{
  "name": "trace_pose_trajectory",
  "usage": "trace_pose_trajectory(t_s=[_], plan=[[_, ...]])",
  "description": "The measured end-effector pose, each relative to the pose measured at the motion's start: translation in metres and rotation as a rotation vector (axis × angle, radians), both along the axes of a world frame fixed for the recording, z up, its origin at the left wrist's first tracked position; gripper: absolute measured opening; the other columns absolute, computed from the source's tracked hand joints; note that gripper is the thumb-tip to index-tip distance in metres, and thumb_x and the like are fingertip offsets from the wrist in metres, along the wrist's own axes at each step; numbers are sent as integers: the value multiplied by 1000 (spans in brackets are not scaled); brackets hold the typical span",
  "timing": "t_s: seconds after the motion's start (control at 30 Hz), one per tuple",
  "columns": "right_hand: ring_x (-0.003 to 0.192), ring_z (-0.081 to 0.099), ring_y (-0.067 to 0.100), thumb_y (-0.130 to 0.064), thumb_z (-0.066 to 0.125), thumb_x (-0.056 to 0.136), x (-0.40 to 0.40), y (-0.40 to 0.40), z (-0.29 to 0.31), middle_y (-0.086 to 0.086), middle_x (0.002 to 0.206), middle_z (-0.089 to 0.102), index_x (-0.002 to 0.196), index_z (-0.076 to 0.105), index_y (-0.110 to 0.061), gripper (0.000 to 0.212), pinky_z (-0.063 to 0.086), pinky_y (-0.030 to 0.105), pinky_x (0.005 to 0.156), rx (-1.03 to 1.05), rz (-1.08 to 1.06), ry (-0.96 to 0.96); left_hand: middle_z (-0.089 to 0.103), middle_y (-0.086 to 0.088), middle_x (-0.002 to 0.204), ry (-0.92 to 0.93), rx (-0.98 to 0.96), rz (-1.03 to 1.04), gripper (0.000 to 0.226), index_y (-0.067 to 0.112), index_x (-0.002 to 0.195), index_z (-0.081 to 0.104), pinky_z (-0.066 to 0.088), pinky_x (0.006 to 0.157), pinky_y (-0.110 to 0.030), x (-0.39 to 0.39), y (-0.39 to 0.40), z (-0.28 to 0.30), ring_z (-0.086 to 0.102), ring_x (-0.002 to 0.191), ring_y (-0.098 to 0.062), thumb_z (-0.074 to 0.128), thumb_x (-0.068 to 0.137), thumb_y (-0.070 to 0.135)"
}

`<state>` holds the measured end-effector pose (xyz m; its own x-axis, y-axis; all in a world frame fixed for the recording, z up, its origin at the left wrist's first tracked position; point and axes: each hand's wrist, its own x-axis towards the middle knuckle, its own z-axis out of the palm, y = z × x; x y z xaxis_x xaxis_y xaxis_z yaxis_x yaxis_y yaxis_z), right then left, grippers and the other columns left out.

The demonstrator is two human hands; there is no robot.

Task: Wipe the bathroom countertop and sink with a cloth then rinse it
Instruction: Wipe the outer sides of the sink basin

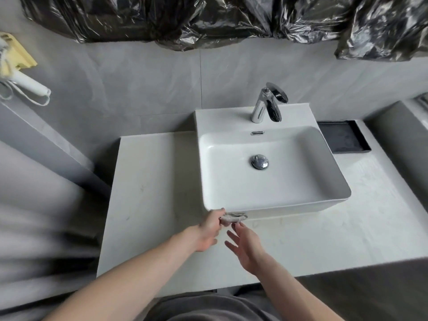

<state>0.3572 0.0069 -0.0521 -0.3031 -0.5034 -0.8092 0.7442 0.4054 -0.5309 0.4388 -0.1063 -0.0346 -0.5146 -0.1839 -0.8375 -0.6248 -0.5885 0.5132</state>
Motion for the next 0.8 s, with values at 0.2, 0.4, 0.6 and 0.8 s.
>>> trace_pose_trajectory(t_s=[0.2,0.4,0.6,0.8], plan=[[134,55,42,0,36,103,-5,-25,3,13,141,59,118,60,-5,29,45,50,112,-86,-278,-215,60,12,129,-41,-234,-151,34,30,119,66,27,108,-37,29,-26,21,46,118,-6,43,102,48],[84,61,31,8,37,96,-52,-10,10,12,89,61,91,57,-9,26,56,41,81,-99,-591,-191,43,-12,156,-194,-543,-65,91,7,152,40,41,114,-45,28,-74,7,47,139,-28,57,78,57],[86,61,33,-1,51,66,-32,-34,5,19,98,63,108,53,-9,43,57,40,78,-157,-513,-195,64,-7,130,-200,-750,-104,52,11,132,57,49,91,-30,-4,-82,6,61,112,-27,59,87,36],[89,54,34,-1,51,47,9,-63,18,23,104,66,114,58,1,67,49,36,82,-192,-309,-268,72,-12,111,-239,-889,-149,19,10,108,67,43,71,-28,-11,-80,8,64,93,-31,60,91,13]])
